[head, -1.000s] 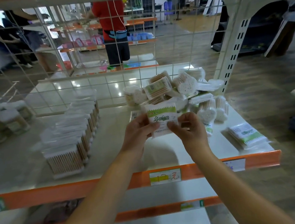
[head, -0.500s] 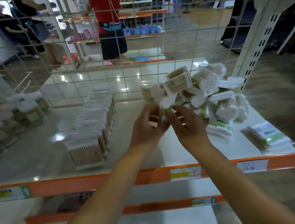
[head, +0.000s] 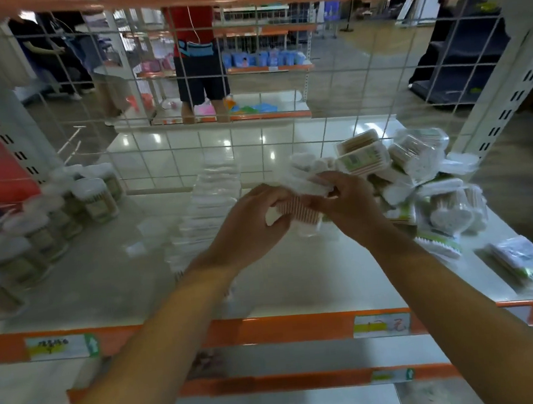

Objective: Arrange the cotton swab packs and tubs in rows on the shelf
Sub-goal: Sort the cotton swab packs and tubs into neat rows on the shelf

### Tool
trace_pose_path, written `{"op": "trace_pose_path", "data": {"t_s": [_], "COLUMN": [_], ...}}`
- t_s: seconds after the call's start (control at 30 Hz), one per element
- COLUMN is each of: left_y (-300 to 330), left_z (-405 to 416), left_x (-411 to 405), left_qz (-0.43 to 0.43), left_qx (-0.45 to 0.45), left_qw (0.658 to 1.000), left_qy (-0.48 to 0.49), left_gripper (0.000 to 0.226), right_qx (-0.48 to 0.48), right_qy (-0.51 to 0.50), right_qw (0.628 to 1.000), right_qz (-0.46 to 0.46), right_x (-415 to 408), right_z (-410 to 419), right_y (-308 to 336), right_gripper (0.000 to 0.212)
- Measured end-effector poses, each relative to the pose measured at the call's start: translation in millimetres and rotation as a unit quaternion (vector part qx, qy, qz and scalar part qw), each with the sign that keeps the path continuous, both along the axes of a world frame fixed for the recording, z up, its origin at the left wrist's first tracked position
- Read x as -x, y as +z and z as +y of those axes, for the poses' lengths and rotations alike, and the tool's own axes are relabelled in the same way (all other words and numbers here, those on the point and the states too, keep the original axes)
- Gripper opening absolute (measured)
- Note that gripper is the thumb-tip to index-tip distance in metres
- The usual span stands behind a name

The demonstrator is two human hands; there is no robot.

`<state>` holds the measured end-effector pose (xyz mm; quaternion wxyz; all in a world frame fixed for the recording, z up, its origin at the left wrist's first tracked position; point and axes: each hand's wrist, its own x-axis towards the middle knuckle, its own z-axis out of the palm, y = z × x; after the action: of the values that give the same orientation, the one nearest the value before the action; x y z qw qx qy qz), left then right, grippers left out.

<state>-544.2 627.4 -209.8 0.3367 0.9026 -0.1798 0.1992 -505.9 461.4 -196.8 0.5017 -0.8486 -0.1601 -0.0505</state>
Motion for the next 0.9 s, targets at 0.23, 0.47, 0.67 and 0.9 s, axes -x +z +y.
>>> {"op": "trace_pose_path", "data": {"t_s": [0.23,0.47,0.67,0.9], "left_y": [9.9,5.2,-3.9,-3.1], "left_z": [56.4,88.0,98.3,97.4], "left_x": [-35.9,-71.7,-94.2,-106.3], "left_qz": [0.024,0.06,0.087,0.114], "left_qx": [-0.077,-0.135,-0.15,-0.16], "left_qw": [0.993,0.981,0.972,0.971], "left_qy": [0.092,0.129,0.161,0.132], "left_gripper": [0.028,0.03,0.034,0.042], "right_qx": [0.103,0.183,0.219,0.253], "right_qy": [-0.041,-0.045,-0.032,-0.038], "right_qw": [0.992,0.98,0.973,0.963], "right_qz": [-0.063,-0.063,-0.066,-0.08], "right_x": [-45.9,-77.6,-107.4,-131.7], "right_z": [37.2,64.1,76.6,80.9], "right_y": [-6.3,-11.8,-25.8,-29.7], "right_gripper": [0.039,0.038,0.024,0.01]}}
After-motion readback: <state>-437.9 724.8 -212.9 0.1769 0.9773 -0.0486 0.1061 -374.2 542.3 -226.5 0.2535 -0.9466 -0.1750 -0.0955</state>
